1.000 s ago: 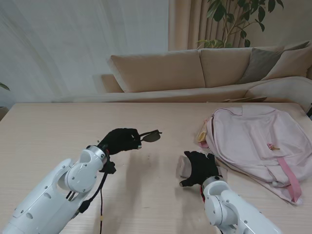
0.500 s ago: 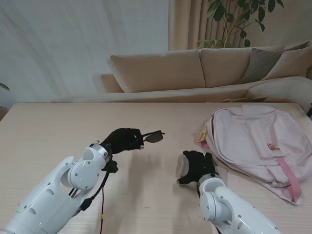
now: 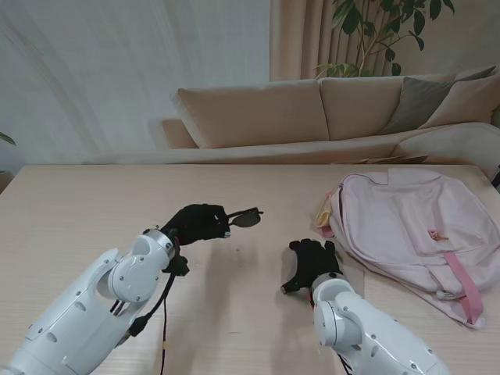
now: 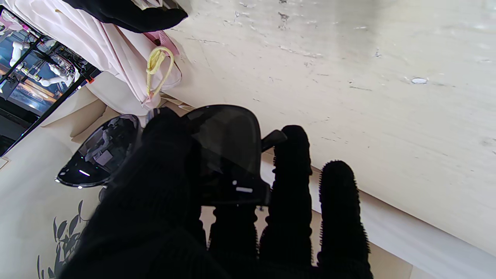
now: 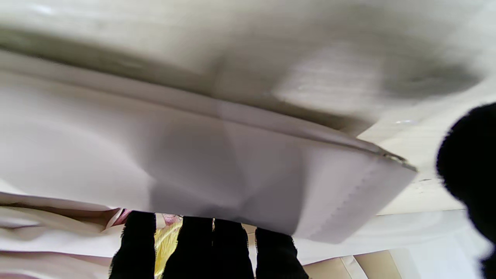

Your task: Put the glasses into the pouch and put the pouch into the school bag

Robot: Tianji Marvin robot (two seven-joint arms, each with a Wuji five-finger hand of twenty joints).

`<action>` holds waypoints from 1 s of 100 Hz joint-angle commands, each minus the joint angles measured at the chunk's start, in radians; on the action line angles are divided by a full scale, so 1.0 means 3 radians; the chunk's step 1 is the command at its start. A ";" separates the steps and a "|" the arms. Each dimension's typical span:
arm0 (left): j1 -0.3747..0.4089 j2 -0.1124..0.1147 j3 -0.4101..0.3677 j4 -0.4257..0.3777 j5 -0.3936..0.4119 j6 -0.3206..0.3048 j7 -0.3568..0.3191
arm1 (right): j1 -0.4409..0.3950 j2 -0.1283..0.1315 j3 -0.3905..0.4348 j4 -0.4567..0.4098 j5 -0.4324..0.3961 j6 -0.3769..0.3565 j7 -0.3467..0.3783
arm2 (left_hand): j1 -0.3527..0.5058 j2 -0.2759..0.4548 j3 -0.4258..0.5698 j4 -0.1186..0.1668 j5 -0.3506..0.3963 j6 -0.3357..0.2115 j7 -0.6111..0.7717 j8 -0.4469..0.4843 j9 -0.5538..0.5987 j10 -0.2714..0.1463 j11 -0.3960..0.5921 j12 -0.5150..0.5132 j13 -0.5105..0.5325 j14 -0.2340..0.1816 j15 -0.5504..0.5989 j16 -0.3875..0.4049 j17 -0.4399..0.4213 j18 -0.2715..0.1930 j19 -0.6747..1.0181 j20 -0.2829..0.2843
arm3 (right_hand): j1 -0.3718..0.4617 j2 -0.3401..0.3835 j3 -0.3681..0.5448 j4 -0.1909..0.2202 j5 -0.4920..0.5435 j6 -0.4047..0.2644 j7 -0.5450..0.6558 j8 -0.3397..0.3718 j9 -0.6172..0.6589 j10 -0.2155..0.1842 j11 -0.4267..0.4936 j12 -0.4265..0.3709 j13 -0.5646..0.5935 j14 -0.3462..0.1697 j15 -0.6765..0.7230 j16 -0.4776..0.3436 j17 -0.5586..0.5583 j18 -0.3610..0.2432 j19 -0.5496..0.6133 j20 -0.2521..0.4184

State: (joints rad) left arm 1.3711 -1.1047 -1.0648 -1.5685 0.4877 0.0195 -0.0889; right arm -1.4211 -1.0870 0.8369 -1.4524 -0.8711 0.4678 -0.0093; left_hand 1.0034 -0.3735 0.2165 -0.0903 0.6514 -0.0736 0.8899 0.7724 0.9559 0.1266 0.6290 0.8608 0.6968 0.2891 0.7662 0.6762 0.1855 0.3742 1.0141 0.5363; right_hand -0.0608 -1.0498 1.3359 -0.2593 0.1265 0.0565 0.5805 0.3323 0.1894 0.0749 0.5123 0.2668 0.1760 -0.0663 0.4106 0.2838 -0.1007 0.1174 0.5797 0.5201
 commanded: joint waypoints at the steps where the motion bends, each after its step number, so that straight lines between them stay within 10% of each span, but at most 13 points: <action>1: 0.0041 -0.0010 -0.0017 -0.0052 0.0018 -0.0002 -0.0038 | -0.0018 -0.0003 -0.0015 0.0050 -0.0002 0.0001 0.0082 | 0.0132 0.0238 0.0191 0.0022 0.0036 -0.0214 0.0168 0.0048 0.0099 -0.0096 0.0126 0.0087 0.0074 -0.0039 0.0046 0.0037 -0.0040 -0.0048 0.0120 0.0041 | 0.0117 -0.0156 0.0027 -0.0047 -0.0167 -0.0021 -0.0007 0.0030 -0.0036 -0.0075 0.0057 0.0027 -0.0103 -0.0083 0.0041 0.0025 -0.0032 -0.0043 -0.0045 0.0036; 79: 0.0071 -0.0011 -0.0033 -0.0076 0.0023 -0.0023 -0.0021 | 0.0116 -0.0013 -0.0139 0.0219 0.0037 0.0159 0.0098 | 0.0122 0.0230 0.0209 0.0021 0.0036 -0.0228 0.0170 0.0044 0.0103 -0.0098 0.0113 0.0091 0.0074 -0.0039 0.0038 0.0032 -0.0049 -0.0046 0.0111 0.0037 | 0.0535 -0.0403 0.0095 -0.0023 -0.0136 -0.0011 0.0148 0.0154 -0.0045 -0.0030 0.0432 0.0139 -0.0020 -0.0023 0.0248 0.0132 0.0022 -0.0079 0.0204 -0.0226; 100: 0.0062 -0.0012 -0.0028 -0.0070 0.0017 -0.0029 -0.0019 | 0.0106 -0.0004 -0.0133 0.0152 0.0107 0.0245 0.0203 | 0.0115 0.0230 0.0210 0.0018 0.0033 -0.0230 0.0171 0.0046 0.0103 -0.0105 0.0112 0.0092 0.0080 -0.0044 0.0039 0.0031 -0.0045 -0.0048 0.0112 0.0037 | 0.0821 -0.0254 -0.0016 0.0033 0.0045 0.0012 0.0750 0.0235 -0.0102 0.0067 0.1296 0.0459 0.0195 0.0088 0.0572 0.0296 0.0036 -0.0070 0.0483 -0.0366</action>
State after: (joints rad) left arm 1.3883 -1.1039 -1.0728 -1.5837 0.4946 0.0161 -0.0801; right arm -1.3674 -1.0944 0.8006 -1.4265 -0.8402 0.5303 0.0129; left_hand 1.0034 -0.3735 0.2165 -0.0903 0.6514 -0.0736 0.8909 0.7724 0.9559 0.1264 0.6290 0.8614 0.6968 0.2888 0.7662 0.6762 0.1838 0.3741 1.0141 0.5364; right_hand 0.1386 -1.1352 1.3355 -0.2758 0.0880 0.0353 0.6871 0.3799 0.1158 0.0510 0.6989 0.3091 0.1541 -0.0911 0.4771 0.3216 -0.0900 0.1045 0.6911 0.4320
